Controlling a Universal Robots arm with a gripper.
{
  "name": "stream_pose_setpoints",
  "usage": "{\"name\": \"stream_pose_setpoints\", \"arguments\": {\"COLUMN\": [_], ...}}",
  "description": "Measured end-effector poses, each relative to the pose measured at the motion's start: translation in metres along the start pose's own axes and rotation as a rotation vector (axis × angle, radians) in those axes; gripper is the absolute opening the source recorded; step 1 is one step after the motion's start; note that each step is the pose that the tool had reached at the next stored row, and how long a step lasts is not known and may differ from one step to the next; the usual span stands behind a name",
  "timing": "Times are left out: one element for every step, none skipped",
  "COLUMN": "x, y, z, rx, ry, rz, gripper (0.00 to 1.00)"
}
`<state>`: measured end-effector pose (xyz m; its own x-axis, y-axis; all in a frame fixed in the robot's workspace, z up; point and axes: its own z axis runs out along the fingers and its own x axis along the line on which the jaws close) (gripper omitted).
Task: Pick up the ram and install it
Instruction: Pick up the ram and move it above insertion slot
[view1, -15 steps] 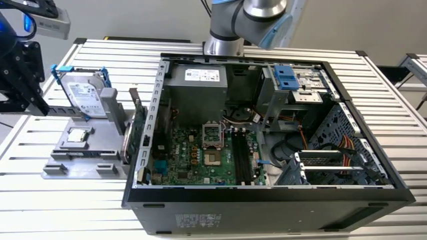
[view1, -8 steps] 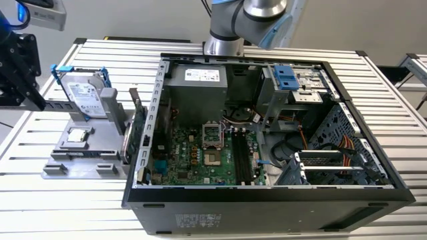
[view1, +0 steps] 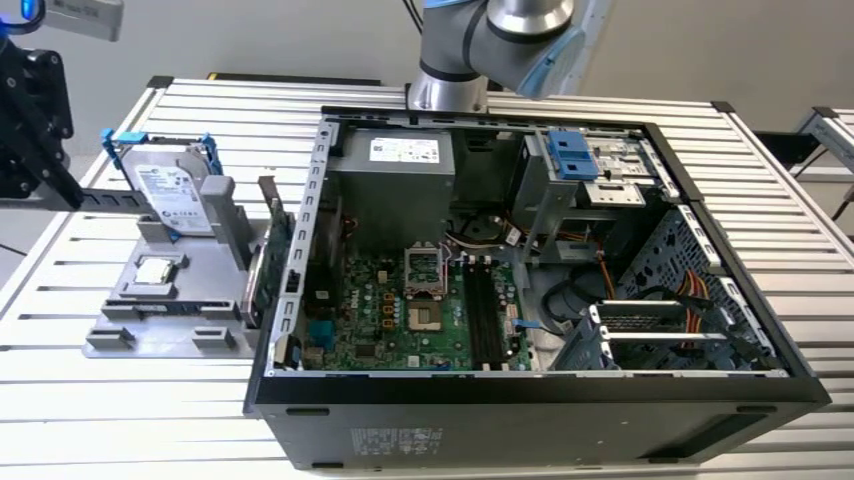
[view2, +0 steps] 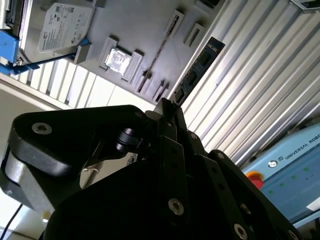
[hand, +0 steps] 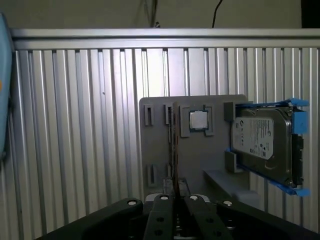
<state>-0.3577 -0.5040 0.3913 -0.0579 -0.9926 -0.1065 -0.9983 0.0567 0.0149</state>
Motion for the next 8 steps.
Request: {"name": "stream_pose_setpoints", "arguments": {"x": [-0.0002, -0.0003, -0.0005, -0.0007, -0.0008, -0.0009, -0.0011, -0.0013], "y": [0.0000, 0.0001, 0.0001, 0.0002, 0.0002, 0.0002, 0.0003, 0.0003], "z": [-0.0016, -0.0031, -0.0047, -0.0062, -0.0076, -0.0090, -0.0105, -0.0118], "rx": [0.0001, 0.0001, 0.0001, 0.0001, 0.0002, 0.0002, 0.0002, 0.0001], "ry": [-0.0003, -0.0007, -0.0010, -0.0013, -0.0017, -0.0020, -0.0023, -0.0024], "rz": [0.000, 0.000, 0.000, 0.000, 0.001, 0.001, 0.001, 0.001], "gripper": [0.00, 0.00, 0.00, 0.00, 0.00, 0.00, 0.00, 0.00]}}
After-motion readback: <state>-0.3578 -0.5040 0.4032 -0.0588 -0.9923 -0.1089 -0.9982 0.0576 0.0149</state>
